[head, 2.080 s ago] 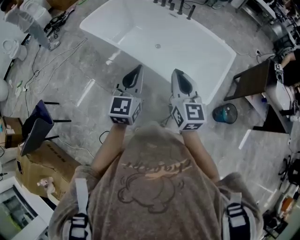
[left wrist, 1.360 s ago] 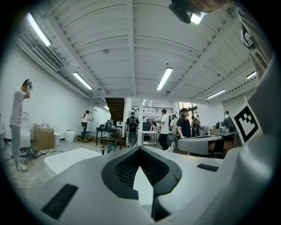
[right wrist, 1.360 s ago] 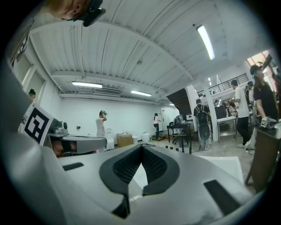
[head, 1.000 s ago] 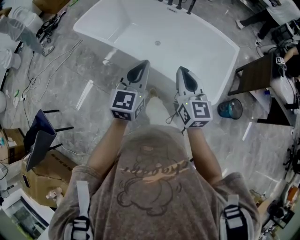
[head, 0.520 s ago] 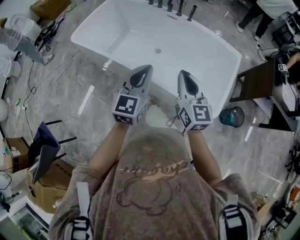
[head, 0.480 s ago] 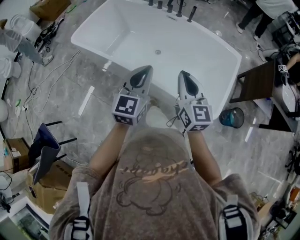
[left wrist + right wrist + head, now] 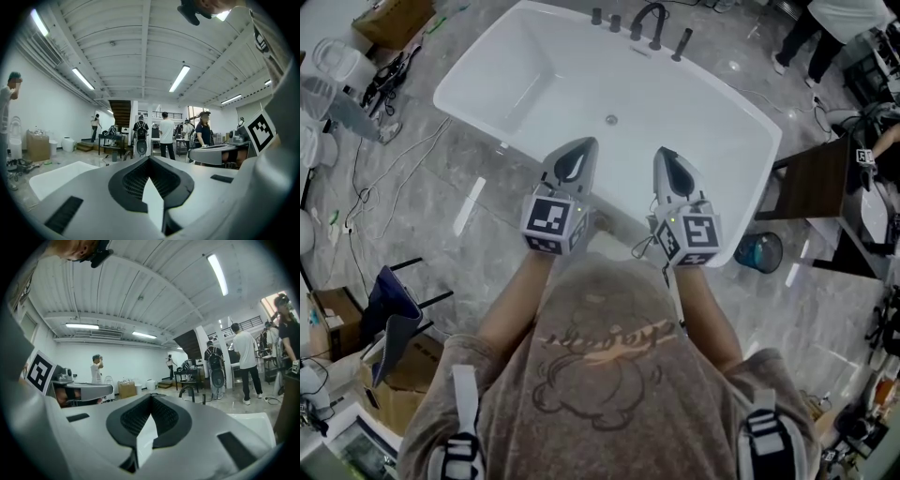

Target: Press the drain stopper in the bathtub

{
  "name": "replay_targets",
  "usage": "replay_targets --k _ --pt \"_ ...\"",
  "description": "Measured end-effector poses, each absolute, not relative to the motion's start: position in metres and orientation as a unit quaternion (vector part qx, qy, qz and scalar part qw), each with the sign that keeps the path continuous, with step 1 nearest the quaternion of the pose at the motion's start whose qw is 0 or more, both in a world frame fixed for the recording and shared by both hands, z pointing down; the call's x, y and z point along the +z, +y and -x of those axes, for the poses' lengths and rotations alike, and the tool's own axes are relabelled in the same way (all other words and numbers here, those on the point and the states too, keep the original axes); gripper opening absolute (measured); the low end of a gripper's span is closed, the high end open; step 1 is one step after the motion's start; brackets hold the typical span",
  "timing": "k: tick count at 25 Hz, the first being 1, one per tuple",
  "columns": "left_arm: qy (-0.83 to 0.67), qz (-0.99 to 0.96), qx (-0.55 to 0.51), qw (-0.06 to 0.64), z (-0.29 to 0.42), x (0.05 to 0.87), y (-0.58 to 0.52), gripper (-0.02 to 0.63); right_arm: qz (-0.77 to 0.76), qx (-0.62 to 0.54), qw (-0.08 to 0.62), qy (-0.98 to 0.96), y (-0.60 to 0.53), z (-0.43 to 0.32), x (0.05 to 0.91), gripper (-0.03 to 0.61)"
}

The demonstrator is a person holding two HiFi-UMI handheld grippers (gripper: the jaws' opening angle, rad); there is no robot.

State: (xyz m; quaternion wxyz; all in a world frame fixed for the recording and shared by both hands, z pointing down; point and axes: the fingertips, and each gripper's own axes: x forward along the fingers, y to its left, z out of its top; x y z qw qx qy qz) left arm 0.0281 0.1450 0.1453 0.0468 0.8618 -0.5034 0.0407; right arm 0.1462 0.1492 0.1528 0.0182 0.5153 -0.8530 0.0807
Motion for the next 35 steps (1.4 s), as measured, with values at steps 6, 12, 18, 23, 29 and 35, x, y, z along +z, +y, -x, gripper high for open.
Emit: replay_targets --k 6,12,18,23,29,35 --pt "-0.508 -0.860 0.035 0.039 -0.034 0.141 0.095 0.003 -0.503 0.083 0.022 -0.860 0.098 -0.146 0.154 -0.002" --pt "-0.518 -0.854 0.038 0.035 -0.031 0.140 0.052 0.003 -0.484 0.073 0.028 -0.872 0.056 -0.136 0.155 -0.002" --pt "-0.527 -0.848 0.041 0.042 -0.022 0.141 0.023 0.003 -0.474 0.076 0.037 -0.877 0.024 -0.130 0.163 -0.002" --pt "-0.524 -0.850 0.045 0.037 -0.012 0.144 -0.003 0.003 -0.469 0.078 0.040 -0.879 0.001 -0.116 0.167 -0.002" --pt "-0.503 -0.863 0.039 0.026 -0.002 0.144 -0.036 0.003 -0.481 0.076 0.043 -0.873 -0.024 -0.101 0.173 -0.002" --pt "-0.473 -0.880 0.045 0.021 0.005 0.155 -0.068 0.003 -0.501 0.077 0.043 -0.861 -0.055 -0.086 0.184 -0.002"
